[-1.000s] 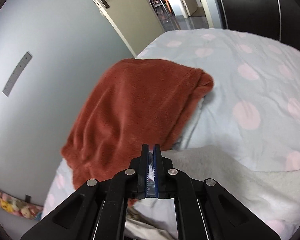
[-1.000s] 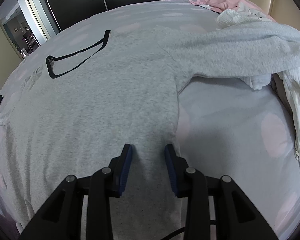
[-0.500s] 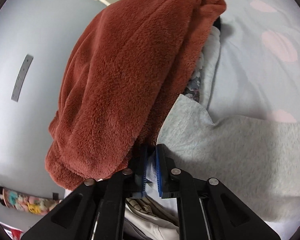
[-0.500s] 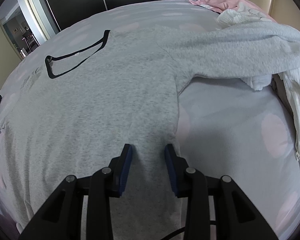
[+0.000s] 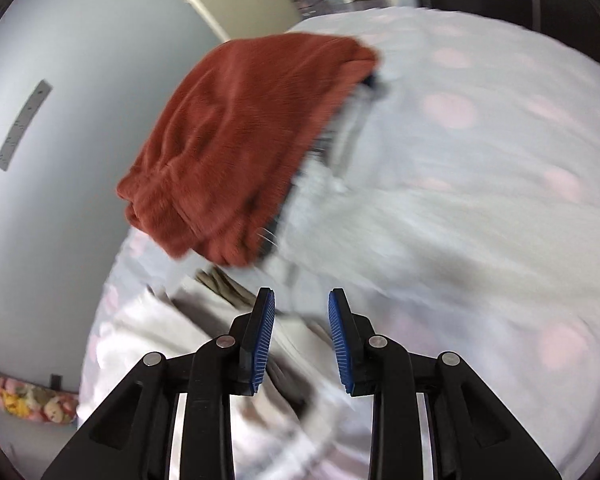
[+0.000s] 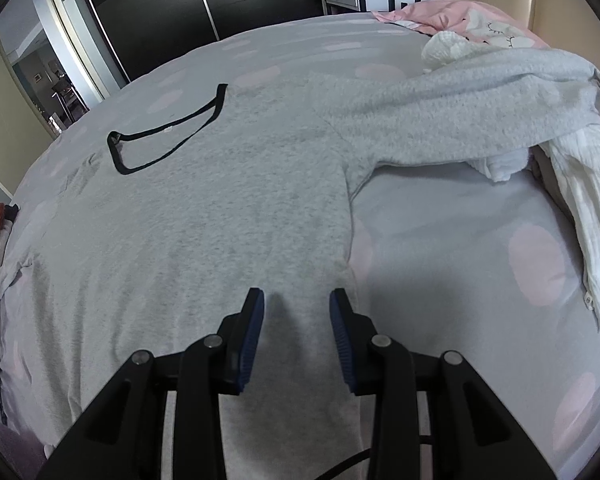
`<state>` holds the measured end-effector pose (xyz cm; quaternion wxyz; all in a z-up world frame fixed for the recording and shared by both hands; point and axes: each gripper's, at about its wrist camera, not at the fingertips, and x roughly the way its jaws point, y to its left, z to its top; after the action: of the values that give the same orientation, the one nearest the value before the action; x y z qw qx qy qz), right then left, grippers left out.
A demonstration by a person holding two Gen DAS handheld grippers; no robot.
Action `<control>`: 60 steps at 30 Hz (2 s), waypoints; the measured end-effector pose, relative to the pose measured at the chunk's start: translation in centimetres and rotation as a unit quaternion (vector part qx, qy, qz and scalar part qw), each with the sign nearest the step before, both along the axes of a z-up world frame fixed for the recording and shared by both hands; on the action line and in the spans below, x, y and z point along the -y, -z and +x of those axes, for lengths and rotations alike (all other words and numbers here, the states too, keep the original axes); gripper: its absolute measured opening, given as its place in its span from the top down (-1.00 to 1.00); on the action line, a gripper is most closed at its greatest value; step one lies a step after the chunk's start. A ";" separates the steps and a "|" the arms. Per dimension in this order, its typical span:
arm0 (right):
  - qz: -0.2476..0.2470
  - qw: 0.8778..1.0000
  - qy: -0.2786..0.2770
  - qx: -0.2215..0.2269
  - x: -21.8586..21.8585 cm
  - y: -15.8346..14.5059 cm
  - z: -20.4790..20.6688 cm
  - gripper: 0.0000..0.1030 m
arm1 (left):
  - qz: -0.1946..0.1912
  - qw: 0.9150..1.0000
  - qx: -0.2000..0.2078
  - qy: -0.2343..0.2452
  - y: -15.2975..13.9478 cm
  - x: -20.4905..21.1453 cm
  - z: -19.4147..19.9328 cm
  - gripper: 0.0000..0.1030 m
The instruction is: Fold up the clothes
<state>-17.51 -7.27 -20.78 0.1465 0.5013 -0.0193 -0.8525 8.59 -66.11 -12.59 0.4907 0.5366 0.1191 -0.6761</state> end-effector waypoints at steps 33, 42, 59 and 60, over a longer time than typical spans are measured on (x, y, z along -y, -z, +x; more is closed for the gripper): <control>-0.028 0.999 0.039 0.020 -7.3 -13.6 15.9 0.35 | 0.110 0.951 -0.152 0.245 -5.9 -36.3 0.2 0.42; 0.007 0.999 0.041 0.029 -7.2 -11.8 14.7 0.35 | 0.126 0.951 -0.139 0.245 -3.7 -34.0 0.9 0.42; -0.010 0.985 0.070 0.160 -10.4 -2.1 10.4 0.33 | 0.196 0.953 -0.078 0.216 7.7 -30.0 -1.4 0.40; 0.007 0.983 0.065 0.170 -9.8 -1.5 10.3 0.33 | 0.196 0.954 -0.072 0.216 8.0 -30.0 -1.6 0.40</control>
<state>-7.25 2.52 -19.26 0.0815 0.6380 -0.0707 -0.7624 7.01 -36.08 -20.60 0.2087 0.5850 0.1655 -0.7661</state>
